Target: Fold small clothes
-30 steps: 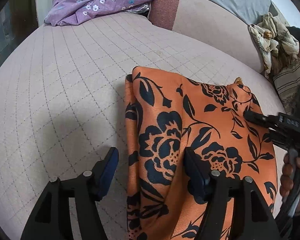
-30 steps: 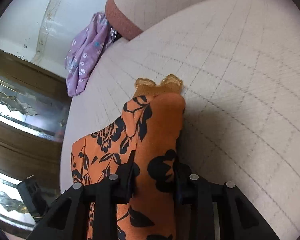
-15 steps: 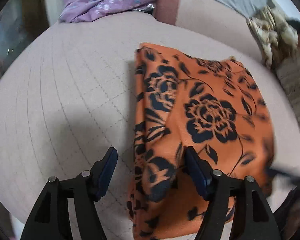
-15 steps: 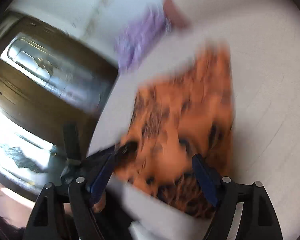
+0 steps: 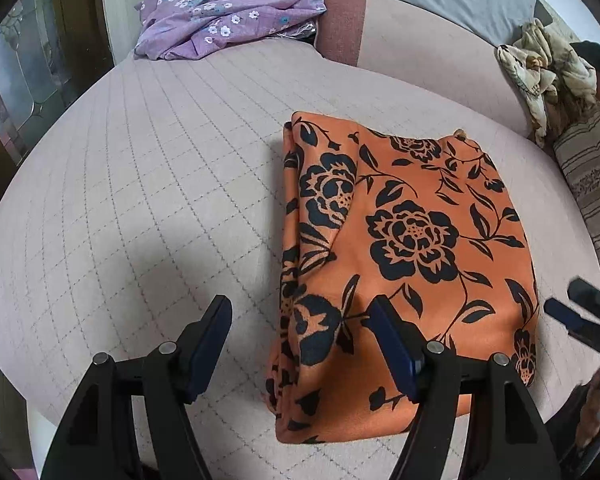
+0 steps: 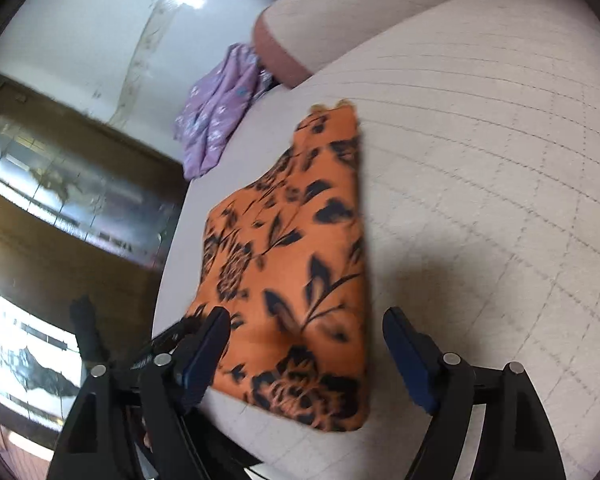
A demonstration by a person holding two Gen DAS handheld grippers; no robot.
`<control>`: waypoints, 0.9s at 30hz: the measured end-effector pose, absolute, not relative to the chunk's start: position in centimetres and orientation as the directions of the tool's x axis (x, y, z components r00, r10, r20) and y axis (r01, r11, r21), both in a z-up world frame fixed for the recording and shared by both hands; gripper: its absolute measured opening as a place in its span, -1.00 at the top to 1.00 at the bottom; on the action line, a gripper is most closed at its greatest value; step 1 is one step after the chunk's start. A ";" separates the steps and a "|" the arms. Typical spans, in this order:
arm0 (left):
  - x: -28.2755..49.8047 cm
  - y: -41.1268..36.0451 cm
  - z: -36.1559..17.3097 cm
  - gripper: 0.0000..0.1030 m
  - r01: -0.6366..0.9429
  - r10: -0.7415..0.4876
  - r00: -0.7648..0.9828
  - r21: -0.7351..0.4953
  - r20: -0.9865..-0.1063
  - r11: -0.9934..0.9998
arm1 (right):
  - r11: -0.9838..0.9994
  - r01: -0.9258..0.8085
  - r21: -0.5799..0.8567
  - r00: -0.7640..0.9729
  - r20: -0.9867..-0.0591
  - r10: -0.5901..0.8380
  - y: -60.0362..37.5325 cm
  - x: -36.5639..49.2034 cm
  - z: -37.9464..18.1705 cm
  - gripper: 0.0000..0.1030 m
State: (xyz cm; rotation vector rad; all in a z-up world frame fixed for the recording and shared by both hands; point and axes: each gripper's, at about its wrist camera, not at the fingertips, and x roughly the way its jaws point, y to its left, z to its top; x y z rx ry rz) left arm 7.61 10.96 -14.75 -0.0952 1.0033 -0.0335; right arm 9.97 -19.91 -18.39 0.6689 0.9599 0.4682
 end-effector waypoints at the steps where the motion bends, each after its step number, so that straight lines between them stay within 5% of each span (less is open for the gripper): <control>1: 7.9 10.9 -14.8 -0.40 -0.015 -0.072 0.536 -0.095 -0.841 0.995 | 0.716 -0.067 0.695 0.507 -0.594 0.624 -20.1 10.6 -18.5 -0.59; 8: 9.7 10.9 -14.8 -0.42 -0.013 -0.097 0.535 -0.123 -0.840 0.992 | 0.725 -0.057 0.686 0.470 -0.622 0.626 -19.1 15.4 -20.0 -0.62; 12: 10.5 10.4 -16.0 -0.63 -0.003 -0.128 0.527 -0.152 -0.840 0.988 | 0.723 -0.045 0.690 0.416 -0.645 0.641 -17.5 17.0 -22.1 -0.65; 13: 10.9 10.0 -17.2 -0.63 0.013 -0.127 0.491 -0.138 -0.862 0.990 | 0.724 -0.066 0.687 0.420 -0.638 0.645 -17.2 17.0 -21.9 -0.57; 14: 11.2 9.9 -17.9 -0.58 0.020 -0.142 0.480 -0.152 -0.866 0.988 | 0.733 -0.110 0.672 0.409 -0.641 0.649 -16.6 17.0 -21.5 0.00; 15: 11.2 10.2 -18.0 -0.55 0.012 -0.166 0.489 -0.183 -0.856 0.983 | 0.740 -0.121 0.662 0.389 -0.654 0.649 -16.2 17.0 -21.4 0.07; 18: 11.1 10.6 -16.4 -0.31 0.020 -0.201 0.501 -0.221 -0.842 0.975 | 0.762 -0.133 0.633 0.393 -0.673 0.627 -16.1 16.8 -20.9 0.07; 20: 10.9 10.6 -15.2 -0.35 0.045 -0.190 0.539 -0.197 -0.820 0.979 | 0.757 -0.135 0.640 0.403 -0.662 0.632 -16.5 16.6 -20.5 -0.32; 23: 11.8 10.8 -15.4 -0.55 0.042 -0.194 0.538 -0.204 -0.820 0.978 | 0.739 -0.129 0.661 0.481 -0.609 0.630 -17.9 16.1 -19.6 -0.64; 25: 13.3 10.1 -17.8 -0.41 0.070 -0.243 0.448 -0.237 -0.860 0.969 | 0.739 -0.093 0.667 0.467 -0.627 0.624 -17.9 16.7 -20.3 -0.66; 27: 13.5 10.1 -17.8 -0.21 0.067 -0.267 0.468 -0.267 -0.842 0.961 | 0.718 -0.126 0.685 0.320 -0.657 0.683 -15.8 17.8 -21.8 -0.20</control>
